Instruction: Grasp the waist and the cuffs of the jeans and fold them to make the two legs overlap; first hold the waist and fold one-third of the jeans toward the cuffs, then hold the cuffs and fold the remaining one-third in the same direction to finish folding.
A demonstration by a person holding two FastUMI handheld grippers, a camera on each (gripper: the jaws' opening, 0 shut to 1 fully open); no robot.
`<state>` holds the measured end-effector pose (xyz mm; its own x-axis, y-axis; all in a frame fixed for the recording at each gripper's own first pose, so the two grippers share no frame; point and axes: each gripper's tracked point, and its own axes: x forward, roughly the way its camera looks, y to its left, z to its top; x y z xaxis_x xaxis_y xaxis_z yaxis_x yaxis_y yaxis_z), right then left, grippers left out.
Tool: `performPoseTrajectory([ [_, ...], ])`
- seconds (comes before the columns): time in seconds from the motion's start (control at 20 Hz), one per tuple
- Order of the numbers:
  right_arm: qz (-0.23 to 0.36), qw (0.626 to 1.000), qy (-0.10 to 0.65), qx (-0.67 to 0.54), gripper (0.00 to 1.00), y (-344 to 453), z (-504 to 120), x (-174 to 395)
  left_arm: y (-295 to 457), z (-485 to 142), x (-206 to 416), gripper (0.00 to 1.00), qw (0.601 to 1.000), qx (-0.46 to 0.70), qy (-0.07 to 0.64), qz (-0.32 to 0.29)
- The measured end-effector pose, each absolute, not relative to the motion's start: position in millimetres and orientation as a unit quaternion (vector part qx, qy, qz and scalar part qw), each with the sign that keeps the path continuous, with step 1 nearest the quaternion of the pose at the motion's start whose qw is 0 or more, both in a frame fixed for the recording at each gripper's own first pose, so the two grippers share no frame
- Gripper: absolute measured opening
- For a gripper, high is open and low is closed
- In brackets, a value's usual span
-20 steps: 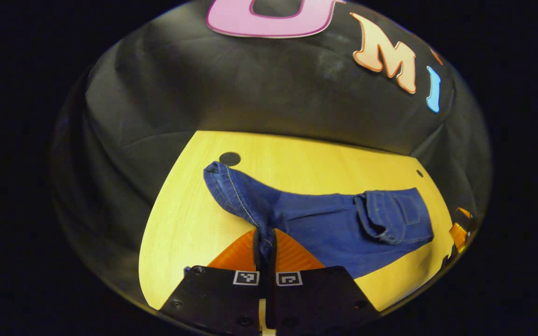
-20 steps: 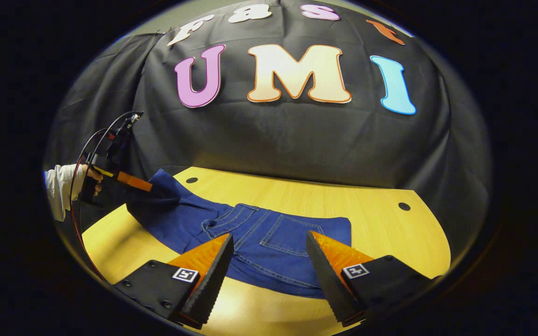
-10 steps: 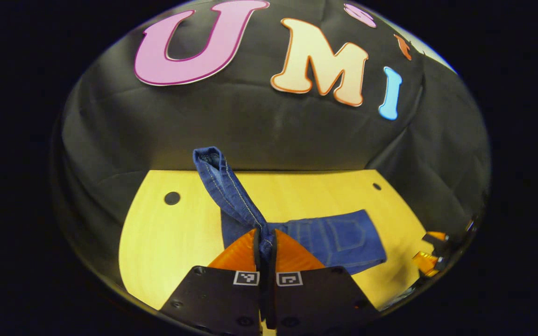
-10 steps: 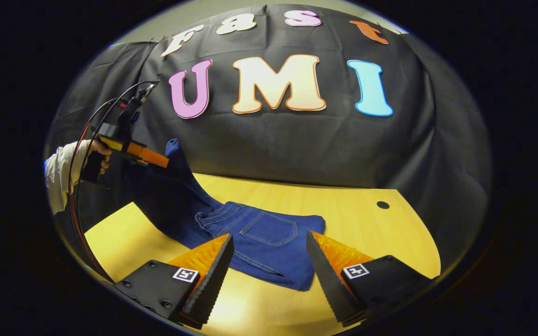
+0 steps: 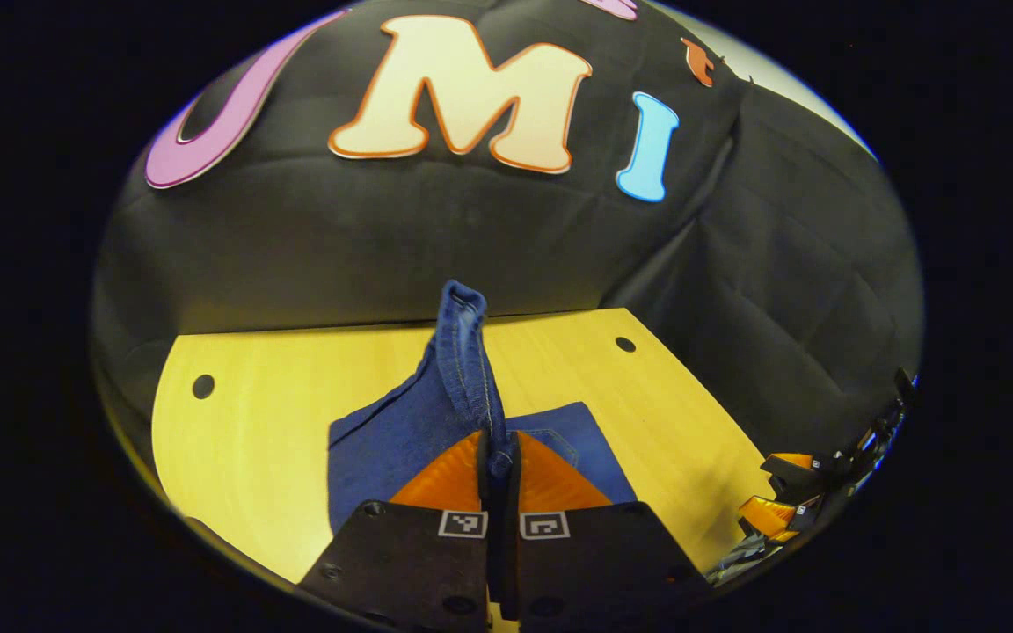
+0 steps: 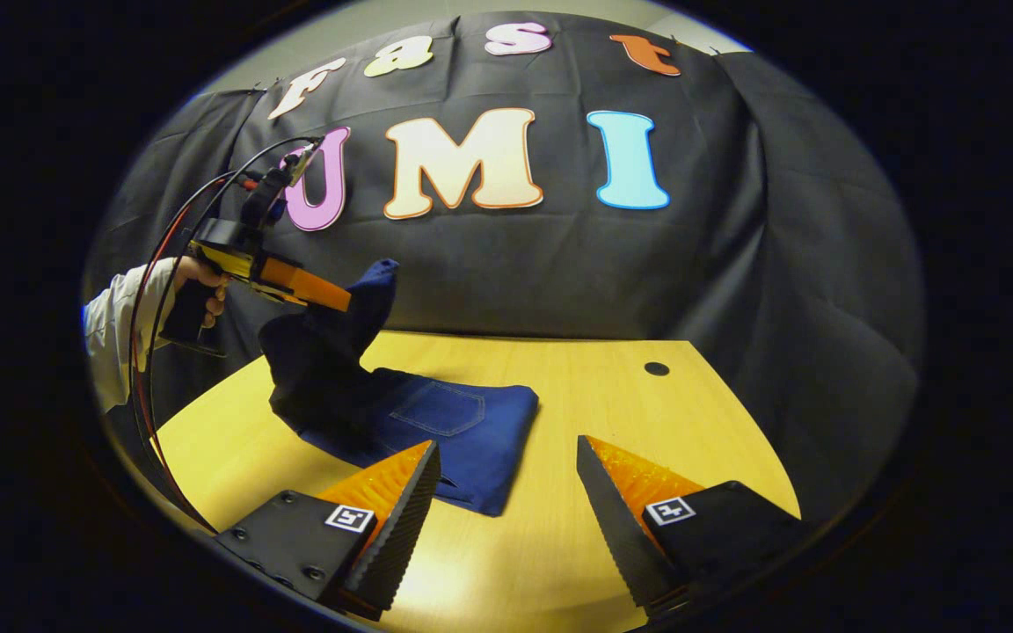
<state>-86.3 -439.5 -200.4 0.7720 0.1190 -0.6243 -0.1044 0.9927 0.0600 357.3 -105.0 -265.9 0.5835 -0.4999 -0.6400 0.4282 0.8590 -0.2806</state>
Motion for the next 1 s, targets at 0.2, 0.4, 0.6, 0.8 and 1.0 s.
performPoseTrajectory([
  [0.2,0.048,0.941,0.336,0.001,0.96,-462.3,-197.3,-97.1,-142.4,-300.8,355.4,0.0,0.879,-0.041,0.401,-0.256],
  [0.4,0.045,0.94,0.339,-0.002,0.94,-478.9,-193.9,-104.3,-167.6,-333.9,350.8,0.0,0.878,-0.046,0.42,-0.226],
  [0.6,0.093,0.945,0.313,0.01,0.96,-469.0,-175.3,-94.3,-197.6,-319.1,336.1,0.39,0.89,-0.068,0.383,-0.238],
  [0.8,0.156,0.955,0.252,0.011,0.99,-449.4,-126.9,-74.9,-184.8,-219.6,316.9,0.94,0.945,-0.06,0.242,-0.209],
  [1.0,0.175,0.972,0.147,0.048,0.98,-421.3,-36.4,-50.1,-137.4,-129.9,266.9,0.95,0.977,-0.047,0.124,-0.165],
])
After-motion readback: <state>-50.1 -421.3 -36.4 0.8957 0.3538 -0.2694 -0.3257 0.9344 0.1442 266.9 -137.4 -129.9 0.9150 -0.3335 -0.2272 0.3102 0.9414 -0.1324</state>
